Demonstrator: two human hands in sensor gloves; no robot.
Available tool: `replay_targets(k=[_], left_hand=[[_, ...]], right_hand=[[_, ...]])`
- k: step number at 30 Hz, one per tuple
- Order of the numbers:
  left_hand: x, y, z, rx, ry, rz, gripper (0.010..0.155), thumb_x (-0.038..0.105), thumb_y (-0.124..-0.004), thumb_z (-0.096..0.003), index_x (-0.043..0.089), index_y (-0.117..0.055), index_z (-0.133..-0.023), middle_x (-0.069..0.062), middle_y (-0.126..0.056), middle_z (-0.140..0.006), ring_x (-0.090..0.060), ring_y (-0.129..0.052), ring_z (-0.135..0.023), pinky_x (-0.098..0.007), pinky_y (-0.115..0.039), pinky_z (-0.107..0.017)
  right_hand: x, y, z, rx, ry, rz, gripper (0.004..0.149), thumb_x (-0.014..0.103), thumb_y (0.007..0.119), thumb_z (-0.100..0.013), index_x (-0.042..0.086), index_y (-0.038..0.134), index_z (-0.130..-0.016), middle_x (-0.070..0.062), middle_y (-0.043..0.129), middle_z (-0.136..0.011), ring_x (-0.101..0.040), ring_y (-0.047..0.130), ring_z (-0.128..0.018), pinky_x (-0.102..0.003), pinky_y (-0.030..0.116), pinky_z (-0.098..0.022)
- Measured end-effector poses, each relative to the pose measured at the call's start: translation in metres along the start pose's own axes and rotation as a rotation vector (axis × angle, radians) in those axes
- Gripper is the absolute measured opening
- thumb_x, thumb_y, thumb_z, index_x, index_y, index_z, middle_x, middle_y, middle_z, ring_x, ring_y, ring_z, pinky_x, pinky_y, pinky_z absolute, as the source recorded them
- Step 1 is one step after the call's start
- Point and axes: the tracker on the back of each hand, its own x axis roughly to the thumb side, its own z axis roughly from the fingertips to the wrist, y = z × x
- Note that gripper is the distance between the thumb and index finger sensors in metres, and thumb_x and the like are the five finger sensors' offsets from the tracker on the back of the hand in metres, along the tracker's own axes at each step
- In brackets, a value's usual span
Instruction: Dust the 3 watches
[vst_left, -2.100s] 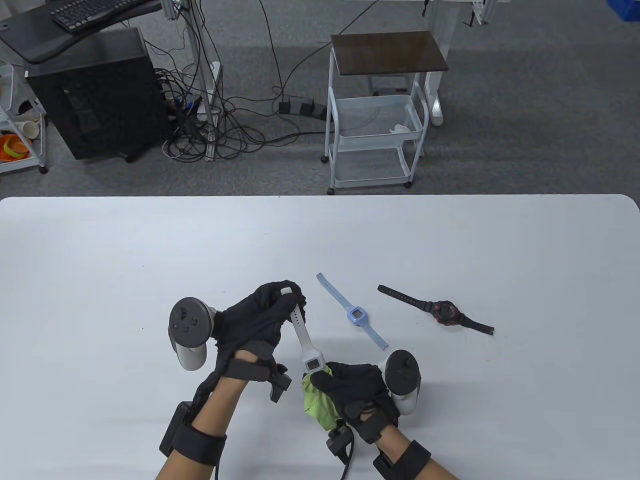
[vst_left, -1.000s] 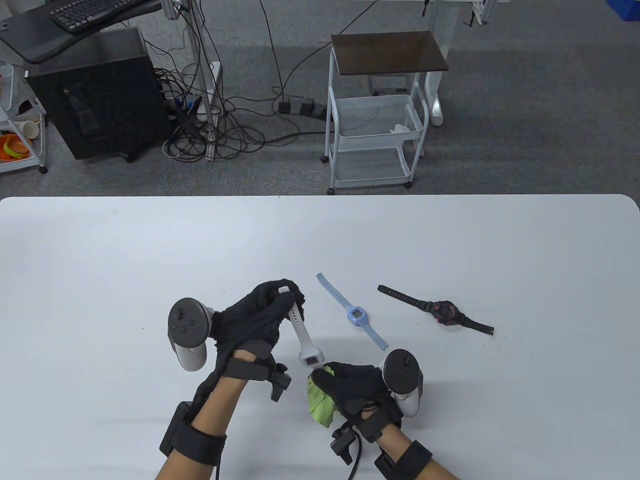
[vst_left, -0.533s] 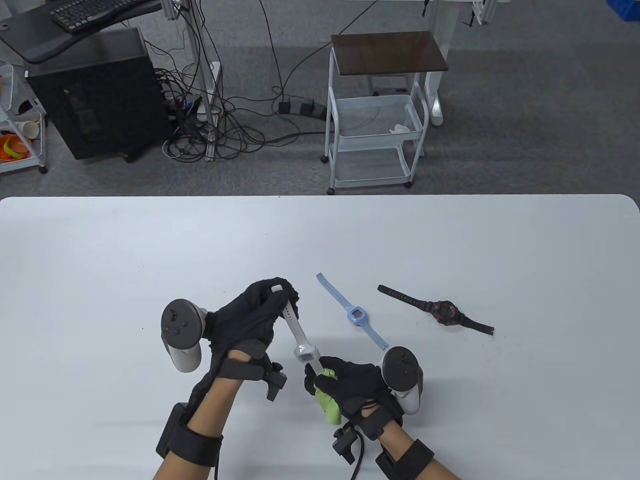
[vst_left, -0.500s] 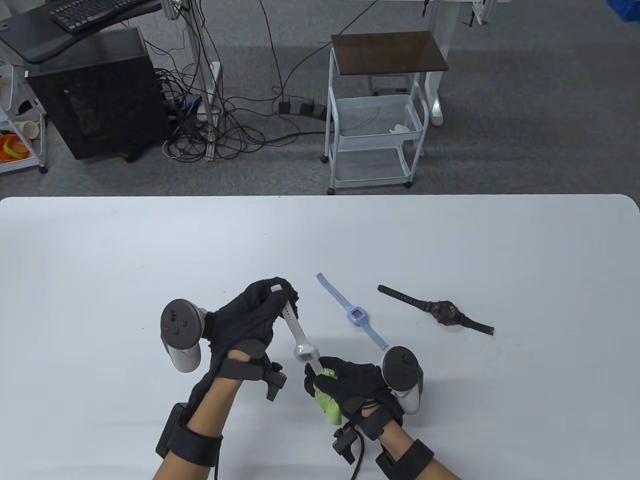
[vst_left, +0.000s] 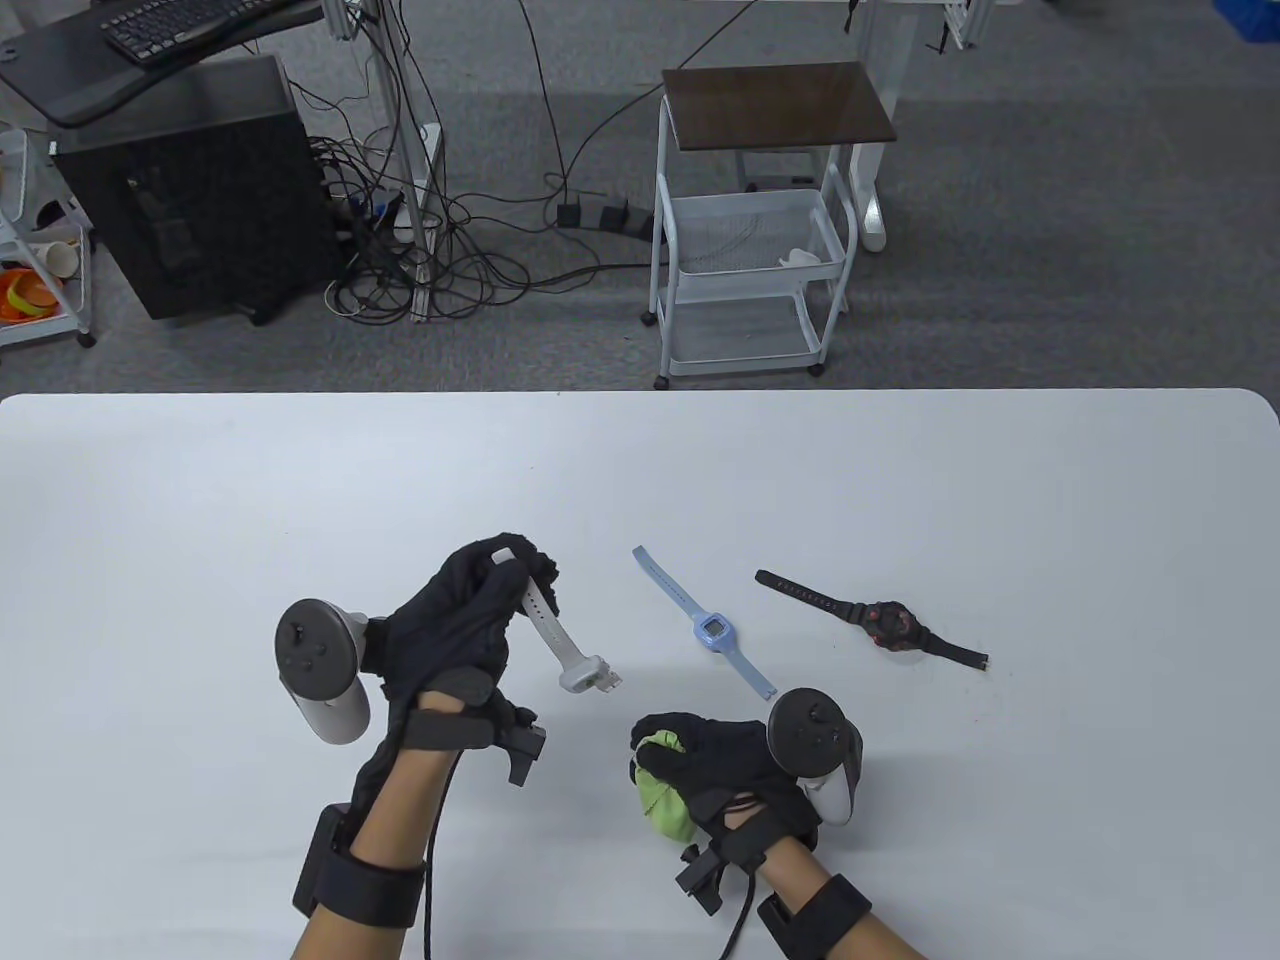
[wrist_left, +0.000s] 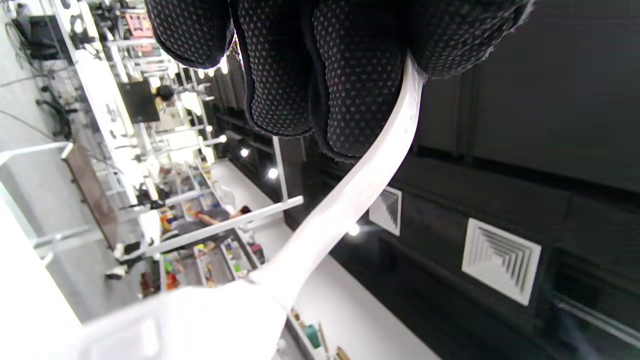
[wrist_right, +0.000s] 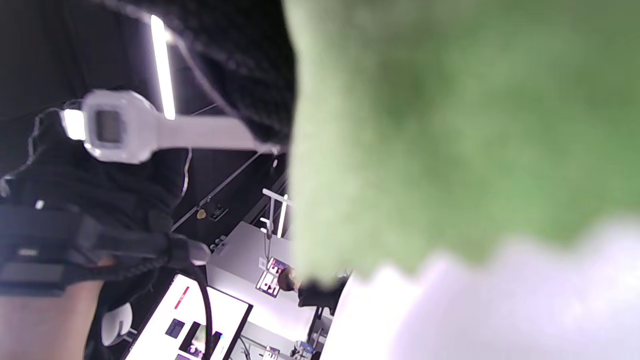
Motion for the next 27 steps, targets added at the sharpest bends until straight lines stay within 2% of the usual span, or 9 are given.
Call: replay_targets(k=[5, 11, 16, 20, 27], left_hand=[[-0.016, 0.0, -0.001, -0.006, 0.05, -0.016, 0.044, 0.051, -0.073, -0.0558, 0.021, -0.078, -0.088, 0.01, -0.098, -0.064, -0.016, -0.098, -0.079, -0.05, -0.072, -0.067], [-0.03, -0.003, -0.001, -0.037, 0.097, -0.036, 0.044, 0.051, -0.073, -0.0559, 0.021, -0.077, -0.088, 0.009, -0.098, -0.065, -0.017, -0.098, -0.079, -0.051, -0.072, -0.067], [-0.039, -0.009, 0.0, -0.066, 0.126, -0.057, 0.044, 0.051, -0.073, -0.056, 0.021, -0.077, -0.088, 0.009, -0.098, -0.065, -0.017, -0.098, -0.079, -0.051, -0.071, -0.067], [-0.045, -0.014, 0.0, -0.087, 0.143, -0.067, 0.044, 0.051, -0.073, -0.0559, 0.021, -0.078, -0.088, 0.009, -0.098, -0.065, -0.017, -0.098, -0.079, -0.052, -0.071, -0.067], [-0.051, -0.019, 0.002, -0.107, 0.159, -0.081, 0.044, 0.051, -0.073, -0.0559, 0.021, -0.078, -0.088, 0.008, -0.098, -0.064, -0.018, -0.098, -0.079, -0.051, -0.071, -0.067]], right_hand=[[0.006, -0.009, -0.002, -0.009, -0.063, 0.126, 0.052, 0.038, 0.091, -0.036, 0.001, 0.092, -0.072, -0.021, 0.108, -0.055, -0.044, 0.102, -0.045, -0.069, 0.059, -0.05], [0.008, -0.015, -0.004, 0.041, -0.08, 0.394, 0.055, 0.047, 0.088, -0.037, 0.008, 0.093, -0.075, -0.028, 0.095, -0.075, -0.055, 0.082, -0.068, -0.074, 0.044, -0.054], [0.0, -0.011, -0.008, 0.135, 0.005, 0.554, 0.059, 0.049, 0.083, -0.039, 0.009, 0.089, -0.082, -0.034, 0.072, -0.093, -0.061, 0.056, -0.083, -0.077, 0.028, -0.056], [-0.011, -0.003, -0.011, 0.233, 0.077, 0.696, 0.061, 0.05, 0.078, -0.041, 0.012, 0.083, -0.088, -0.033, 0.057, -0.101, -0.061, 0.04, -0.09, -0.077, 0.019, -0.056], [-0.015, 0.006, -0.014, 0.28, 0.117, 0.81, 0.064, 0.053, 0.074, -0.04, 0.014, 0.079, -0.092, -0.029, 0.047, -0.107, -0.058, 0.027, -0.095, -0.076, 0.011, -0.057]])
